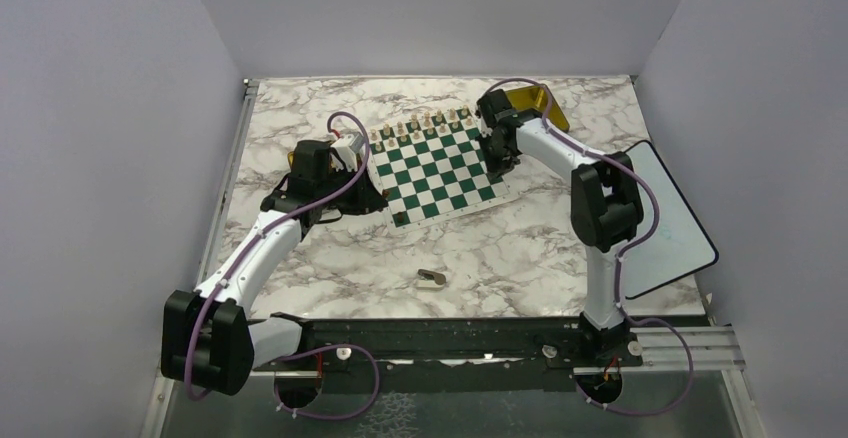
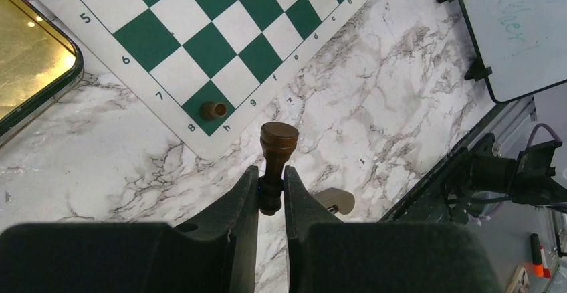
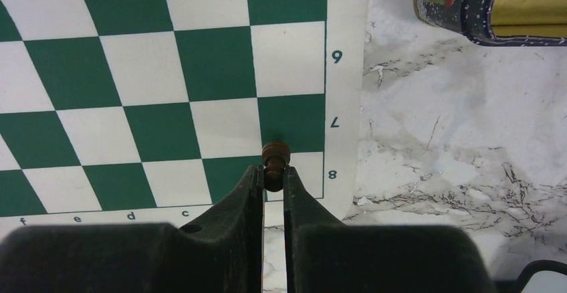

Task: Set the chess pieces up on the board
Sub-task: Place the chess piece on the chessboard.

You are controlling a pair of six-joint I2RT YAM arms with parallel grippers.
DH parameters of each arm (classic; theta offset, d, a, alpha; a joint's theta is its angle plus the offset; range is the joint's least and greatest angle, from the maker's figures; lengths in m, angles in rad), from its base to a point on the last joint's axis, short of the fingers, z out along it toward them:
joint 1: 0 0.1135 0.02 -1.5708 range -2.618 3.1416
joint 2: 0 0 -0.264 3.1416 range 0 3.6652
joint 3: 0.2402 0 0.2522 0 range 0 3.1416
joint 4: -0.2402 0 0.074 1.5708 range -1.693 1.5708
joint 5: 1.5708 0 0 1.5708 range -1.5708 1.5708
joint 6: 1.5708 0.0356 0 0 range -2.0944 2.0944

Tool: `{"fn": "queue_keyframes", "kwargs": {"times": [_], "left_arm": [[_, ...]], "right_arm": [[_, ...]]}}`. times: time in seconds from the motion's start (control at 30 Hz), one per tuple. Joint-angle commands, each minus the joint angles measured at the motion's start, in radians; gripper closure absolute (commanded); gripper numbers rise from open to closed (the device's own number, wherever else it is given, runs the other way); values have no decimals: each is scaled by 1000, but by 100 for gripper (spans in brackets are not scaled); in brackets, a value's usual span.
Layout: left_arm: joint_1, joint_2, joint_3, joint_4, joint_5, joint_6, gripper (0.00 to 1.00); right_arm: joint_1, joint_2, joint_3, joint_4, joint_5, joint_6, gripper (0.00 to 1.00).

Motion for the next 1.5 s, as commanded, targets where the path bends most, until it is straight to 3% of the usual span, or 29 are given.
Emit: {"fn": "queue_keyframes", "kwargs": {"times": [0.0,1.47], "left_arm": [[-8,-24,-11,21,-21,19,91],[-13,-44,-12,6,-50,31,90]], "right_arm": [[-17,17,33,-41,-19,9,84],[-49,106,97,-63,-93,-4,77]]}}
